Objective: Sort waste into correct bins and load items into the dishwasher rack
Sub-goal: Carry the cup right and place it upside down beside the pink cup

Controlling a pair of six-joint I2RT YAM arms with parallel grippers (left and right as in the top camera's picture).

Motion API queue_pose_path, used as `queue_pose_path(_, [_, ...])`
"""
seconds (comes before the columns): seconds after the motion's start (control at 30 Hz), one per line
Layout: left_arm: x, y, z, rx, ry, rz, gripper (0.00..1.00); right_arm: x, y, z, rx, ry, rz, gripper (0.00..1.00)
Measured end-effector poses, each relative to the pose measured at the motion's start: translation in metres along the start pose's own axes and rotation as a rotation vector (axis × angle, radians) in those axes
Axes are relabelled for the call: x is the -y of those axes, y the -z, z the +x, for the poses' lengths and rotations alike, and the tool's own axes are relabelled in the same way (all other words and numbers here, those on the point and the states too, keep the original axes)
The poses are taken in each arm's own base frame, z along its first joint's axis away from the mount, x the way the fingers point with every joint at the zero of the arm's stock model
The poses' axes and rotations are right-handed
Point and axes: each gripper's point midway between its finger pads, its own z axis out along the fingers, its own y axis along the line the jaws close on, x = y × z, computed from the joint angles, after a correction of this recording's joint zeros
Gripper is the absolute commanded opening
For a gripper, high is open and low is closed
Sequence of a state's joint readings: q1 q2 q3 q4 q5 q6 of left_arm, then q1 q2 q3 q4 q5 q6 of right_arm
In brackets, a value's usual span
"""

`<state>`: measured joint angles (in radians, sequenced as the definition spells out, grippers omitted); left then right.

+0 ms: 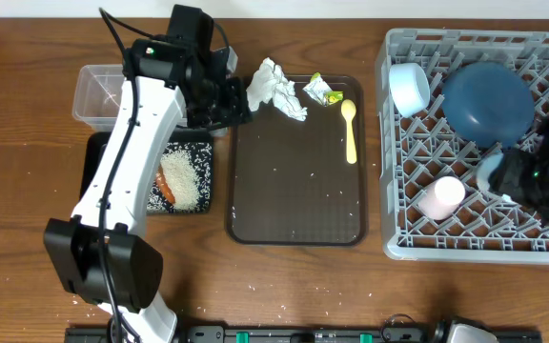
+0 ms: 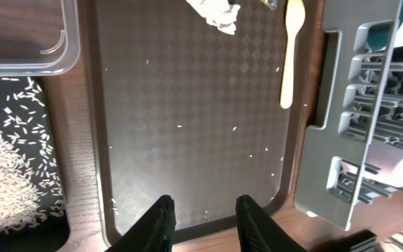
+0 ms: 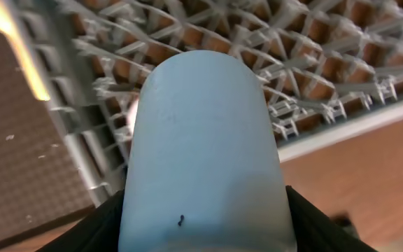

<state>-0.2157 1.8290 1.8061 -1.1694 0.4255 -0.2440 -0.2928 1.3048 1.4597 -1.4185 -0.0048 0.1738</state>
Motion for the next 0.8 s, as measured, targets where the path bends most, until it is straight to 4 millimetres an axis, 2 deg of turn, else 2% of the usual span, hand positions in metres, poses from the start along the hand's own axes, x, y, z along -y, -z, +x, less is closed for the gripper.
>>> queue_pose_path(0.13, [0.002, -0.002, 0.002, -0.002, -0.019, -0.012, 0.32, 0.015, -0.022, -0.004, -0.082, -0.061, 0.025, 0.52])
queue_pose_path(0.4, [0.003, -0.002, 0.002, -0.003, -0.023, -0.015, 0.32, 0.016, -0.058, -0.003, -0.226, -0.075, 0.028, 0.52])
queue_pose_path(0.8, [0.003, -0.002, 0.002, -0.002, -0.023, -0.015, 0.32, 0.016, -0.083, -0.003, -0.307, -0.078, 0.036, 0.53])
